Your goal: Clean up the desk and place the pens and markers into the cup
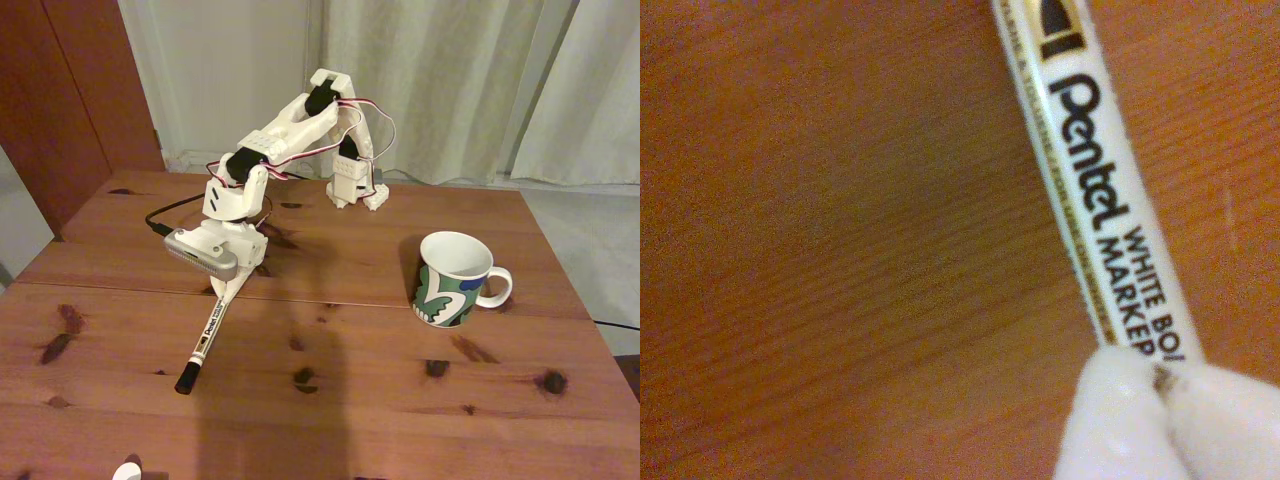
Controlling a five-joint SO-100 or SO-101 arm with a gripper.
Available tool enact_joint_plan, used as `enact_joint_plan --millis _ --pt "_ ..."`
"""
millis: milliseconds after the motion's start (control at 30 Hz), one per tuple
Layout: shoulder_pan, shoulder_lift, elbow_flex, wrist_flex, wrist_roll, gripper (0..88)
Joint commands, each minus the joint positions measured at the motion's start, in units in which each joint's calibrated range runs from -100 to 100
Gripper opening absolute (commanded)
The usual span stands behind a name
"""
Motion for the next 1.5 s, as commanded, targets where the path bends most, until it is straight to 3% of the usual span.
enact_joint_plan --millis 0,967,1200,1467 --pt "-0.73 -0.64 -3.22 -0.47 -0.11 1.5" --pt "-0.49 -1.30 -2.77 -0.56 0.63 1.9" --pt "-0.09 -1.39 -3.04 -0.56 0.78 20.7" --pt "-0.01 -0.56 -3.13 -0.56 1.04 22.8"
